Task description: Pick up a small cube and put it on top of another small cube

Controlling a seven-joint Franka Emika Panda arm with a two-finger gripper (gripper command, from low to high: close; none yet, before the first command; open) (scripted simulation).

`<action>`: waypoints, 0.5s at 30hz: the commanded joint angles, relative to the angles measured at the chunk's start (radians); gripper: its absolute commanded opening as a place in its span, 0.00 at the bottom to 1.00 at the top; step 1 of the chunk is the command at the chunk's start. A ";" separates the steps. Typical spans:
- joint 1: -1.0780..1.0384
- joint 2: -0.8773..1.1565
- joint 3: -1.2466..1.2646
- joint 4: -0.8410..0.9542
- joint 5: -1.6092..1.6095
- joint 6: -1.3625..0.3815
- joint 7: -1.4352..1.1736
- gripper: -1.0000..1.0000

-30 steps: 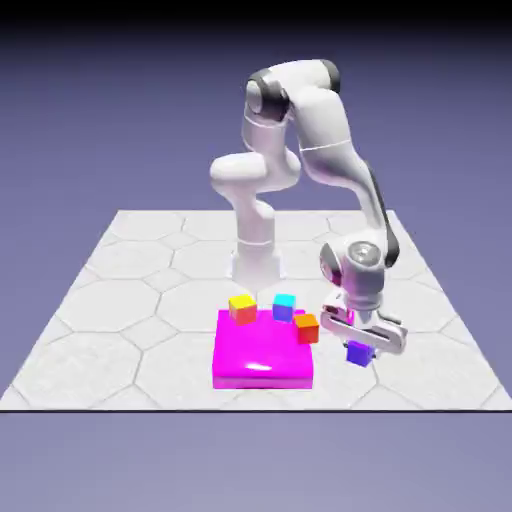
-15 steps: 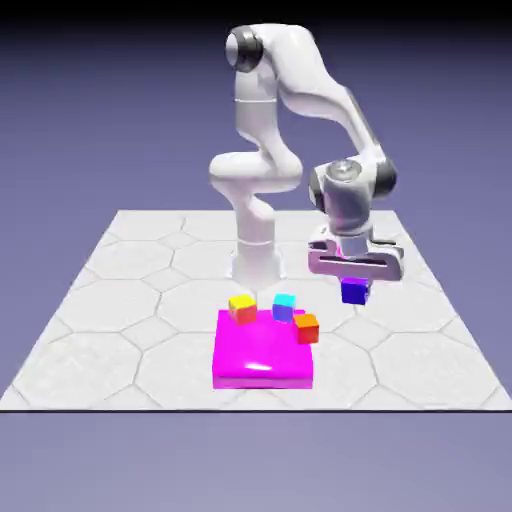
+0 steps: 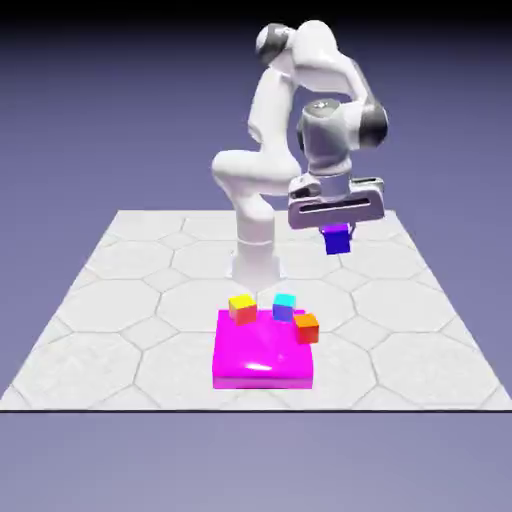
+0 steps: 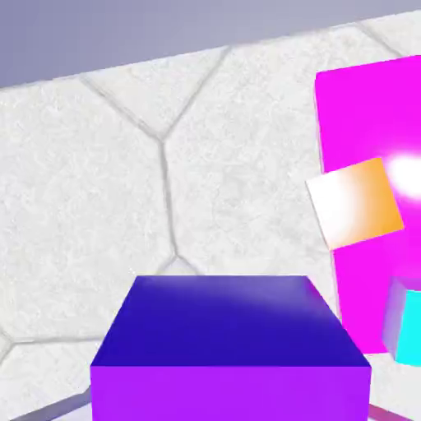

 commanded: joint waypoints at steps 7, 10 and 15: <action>-0.212 -0.254 0.156 -0.031 0.131 -0.179 -0.263 0.00; -0.303 -0.362 0.223 -0.044 0.189 -0.255 -0.376 0.00; -0.455 -0.544 0.334 -0.066 0.285 -0.383 -0.564 0.00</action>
